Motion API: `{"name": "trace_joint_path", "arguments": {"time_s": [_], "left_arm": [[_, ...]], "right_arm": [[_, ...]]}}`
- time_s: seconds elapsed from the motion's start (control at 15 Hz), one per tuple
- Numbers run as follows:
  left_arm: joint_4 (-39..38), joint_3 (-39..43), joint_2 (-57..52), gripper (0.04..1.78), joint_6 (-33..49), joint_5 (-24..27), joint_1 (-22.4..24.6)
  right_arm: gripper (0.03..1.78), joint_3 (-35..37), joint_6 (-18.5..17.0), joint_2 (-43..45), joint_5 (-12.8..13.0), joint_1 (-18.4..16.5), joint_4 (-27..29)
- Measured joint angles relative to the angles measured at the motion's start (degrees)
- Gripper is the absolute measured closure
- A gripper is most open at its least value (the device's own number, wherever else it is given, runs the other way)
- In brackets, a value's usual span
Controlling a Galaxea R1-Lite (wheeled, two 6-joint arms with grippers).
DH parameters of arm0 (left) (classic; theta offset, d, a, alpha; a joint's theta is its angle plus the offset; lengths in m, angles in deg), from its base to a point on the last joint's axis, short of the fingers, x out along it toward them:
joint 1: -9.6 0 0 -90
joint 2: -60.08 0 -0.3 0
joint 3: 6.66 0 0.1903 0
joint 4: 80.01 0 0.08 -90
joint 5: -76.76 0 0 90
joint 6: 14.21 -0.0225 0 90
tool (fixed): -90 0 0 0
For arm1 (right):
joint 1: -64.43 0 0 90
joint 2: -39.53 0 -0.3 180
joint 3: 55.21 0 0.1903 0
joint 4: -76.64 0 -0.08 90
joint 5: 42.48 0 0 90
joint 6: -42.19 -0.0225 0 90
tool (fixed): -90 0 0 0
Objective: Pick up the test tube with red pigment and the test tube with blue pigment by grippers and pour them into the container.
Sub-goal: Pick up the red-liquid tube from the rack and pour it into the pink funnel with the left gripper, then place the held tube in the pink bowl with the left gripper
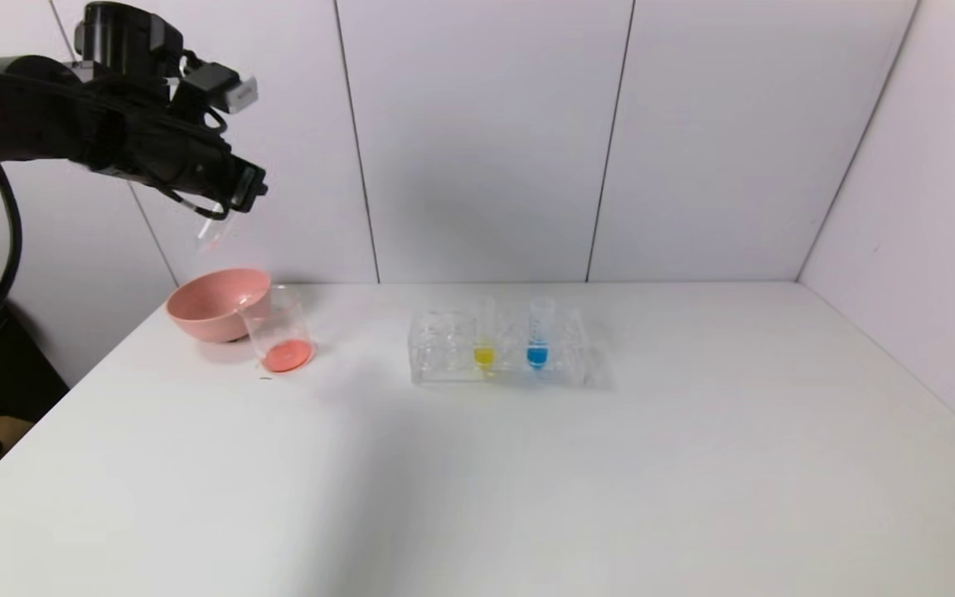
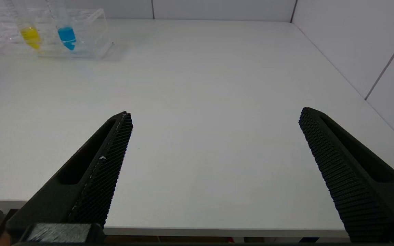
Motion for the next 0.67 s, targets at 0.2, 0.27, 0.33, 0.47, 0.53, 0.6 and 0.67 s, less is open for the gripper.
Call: {"name": "trace_joint_path", "arguments": {"time_s": [0.2,0.27,0.33,0.47,0.53,0.6,0.67], "left_arm": [[-3.30,0.13,-1.82,1.36,12.18,4.85,1.07],[-5.51,0.77,-2.30,1.36,16.13,4.90,1.16],[-7.50,1.60,-2.74,1.36,19.24,4.91,1.27],[-9.31,2.29,-3.30,1.36,23.81,4.91,1.79],[-9.26,2.62,-3.46,1.36,24.80,4.90,1.87],[-9.25,3.22,-3.58,1.36,25.59,4.85,1.93],[-9.34,4.16,-3.72,1.36,26.65,4.74,2.15]], "right_arm": [[0.04,0.00,0.00,0.00,0.00,-0.02,-0.02],[0.04,0.00,-0.02,0.00,0.00,0.00,0.00],[0.04,0.00,0.00,0.00,0.00,0.00,0.00],[0.04,0.00,0.00,0.00,0.00,0.02,0.00],[0.04,0.00,-0.02,0.00,0.00,0.00,0.00],[0.04,0.00,-0.02,0.00,0.00,0.02,0.00],[0.04,0.00,-0.02,0.00,0.00,0.00,0.00]]}}
